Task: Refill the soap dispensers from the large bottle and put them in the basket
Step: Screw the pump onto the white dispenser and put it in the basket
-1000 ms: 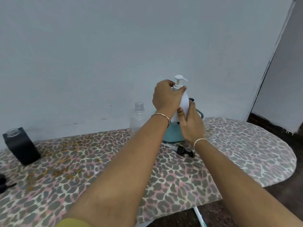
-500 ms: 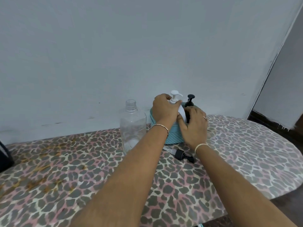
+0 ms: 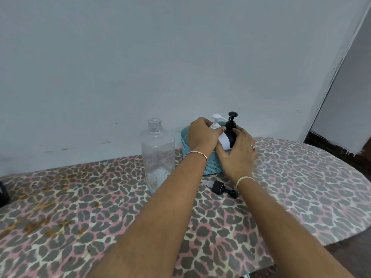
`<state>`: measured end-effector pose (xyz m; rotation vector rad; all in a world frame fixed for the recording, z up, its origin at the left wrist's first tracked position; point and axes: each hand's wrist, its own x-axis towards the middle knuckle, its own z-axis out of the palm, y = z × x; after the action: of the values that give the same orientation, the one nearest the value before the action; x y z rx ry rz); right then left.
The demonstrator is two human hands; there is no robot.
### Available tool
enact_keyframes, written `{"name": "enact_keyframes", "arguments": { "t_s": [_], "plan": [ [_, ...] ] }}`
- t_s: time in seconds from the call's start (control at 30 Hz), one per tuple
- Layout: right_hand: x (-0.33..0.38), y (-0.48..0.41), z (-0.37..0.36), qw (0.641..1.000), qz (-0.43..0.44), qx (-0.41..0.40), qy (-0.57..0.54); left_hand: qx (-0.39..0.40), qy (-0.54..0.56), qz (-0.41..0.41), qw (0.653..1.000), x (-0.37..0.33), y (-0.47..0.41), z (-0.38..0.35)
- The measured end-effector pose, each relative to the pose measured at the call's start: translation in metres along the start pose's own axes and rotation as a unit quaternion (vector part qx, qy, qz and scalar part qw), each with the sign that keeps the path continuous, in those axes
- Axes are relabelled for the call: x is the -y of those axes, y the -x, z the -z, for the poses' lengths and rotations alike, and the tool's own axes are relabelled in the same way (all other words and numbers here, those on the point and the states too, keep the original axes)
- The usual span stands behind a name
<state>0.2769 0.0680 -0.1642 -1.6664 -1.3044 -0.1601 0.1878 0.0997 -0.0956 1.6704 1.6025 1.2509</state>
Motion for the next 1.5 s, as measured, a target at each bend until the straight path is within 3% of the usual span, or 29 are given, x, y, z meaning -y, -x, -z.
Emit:
{"name": "enact_keyframes", "arguments": {
  "t_s": [0.5, 0.77, 1.03, 1.23, 1.33, 1.5],
  "plan": [
    [0.006, 0.001, 0.021, 0.993, -0.003, 0.108, 0.045, 0.121, -0.052, 0.016, 0.991, -0.011, 0.025, 0.021],
    [0.038, 0.040, 0.054, 0.999, -0.005, 0.050, 0.006, 0.134, -0.022, -0.044, 0.990, -0.008, 0.078, 0.059],
    [0.074, 0.105, 0.078, 0.993, 0.083, 0.067, -0.041, 0.080, 0.072, -0.011, 0.994, 0.033, 0.130, 0.122],
    [0.109, 0.151, 0.083, 0.985, 0.103, 0.119, -0.065, 0.016, 0.082, 0.031, 0.996, 0.081, 0.167, 0.182],
    [0.130, 0.174, 0.077, 0.975, 0.138, 0.159, -0.074, -0.007, 0.047, 0.065, 0.997, 0.113, 0.179, 0.216],
    [0.167, 0.204, 0.055, 0.953, 0.173, 0.239, -0.069, -0.048, -0.104, 0.103, 0.988, 0.161, 0.191, 0.273]
  ]
}}
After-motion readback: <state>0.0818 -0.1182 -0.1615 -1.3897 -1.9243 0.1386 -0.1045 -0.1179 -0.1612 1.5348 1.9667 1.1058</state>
